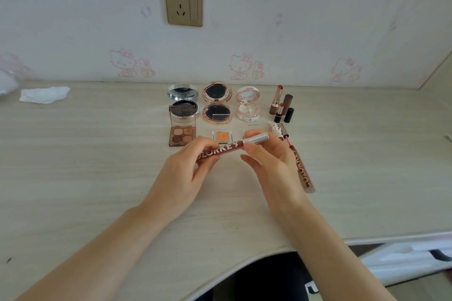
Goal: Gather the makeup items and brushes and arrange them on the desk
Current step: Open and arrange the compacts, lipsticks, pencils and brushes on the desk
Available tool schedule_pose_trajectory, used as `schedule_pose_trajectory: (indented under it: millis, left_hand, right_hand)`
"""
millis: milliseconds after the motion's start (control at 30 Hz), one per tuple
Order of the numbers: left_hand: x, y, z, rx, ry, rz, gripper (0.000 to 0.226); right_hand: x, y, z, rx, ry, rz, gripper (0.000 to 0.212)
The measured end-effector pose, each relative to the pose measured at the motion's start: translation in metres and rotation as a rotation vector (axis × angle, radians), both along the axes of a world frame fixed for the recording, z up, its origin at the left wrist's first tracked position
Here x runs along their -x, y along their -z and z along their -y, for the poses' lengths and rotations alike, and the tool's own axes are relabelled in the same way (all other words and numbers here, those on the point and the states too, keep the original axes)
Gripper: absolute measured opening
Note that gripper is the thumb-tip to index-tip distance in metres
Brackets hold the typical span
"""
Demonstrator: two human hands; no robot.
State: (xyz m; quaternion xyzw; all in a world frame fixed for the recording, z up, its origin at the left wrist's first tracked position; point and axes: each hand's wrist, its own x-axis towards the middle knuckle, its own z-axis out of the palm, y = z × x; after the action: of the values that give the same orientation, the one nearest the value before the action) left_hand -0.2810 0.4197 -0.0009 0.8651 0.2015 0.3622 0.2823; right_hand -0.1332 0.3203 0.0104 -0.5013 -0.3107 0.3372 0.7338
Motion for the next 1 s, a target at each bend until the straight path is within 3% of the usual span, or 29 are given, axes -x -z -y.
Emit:
schedule_pose_trajectory:
  millis: [200, 433, 667, 1000]
  left_hand:
    - [0.0003, 0.0012, -0.0001, -0.02, 0.005, -0.012, 0.014]
    - [-0.0002, -0.002, -0.0006, -0.017, 0.007, 0.006, 0.019]
    - [-0.0006, -0.0027, 0.001, -0.004, -0.006, -0.011, 0.015]
    - [0.0005, -0.004, 0.0006, 0.024, -0.009, -0.008, 0.02]
  right_hand:
    - [-0.0012, -0.0001, -0.0021, 0.029, 0.103, -0.043, 0.013]
    - [-0.0031, -0.0025, -0.001, -0.047, 0.076, -0.153, 0.03]
    - [0.0005, -0.0021, -0.0019, 0.006, 0.063, -0.123, 0.013]
    - [-0.003, -0.0074, 0.0009, -0.135, 0.104, -0.254, 0.024]
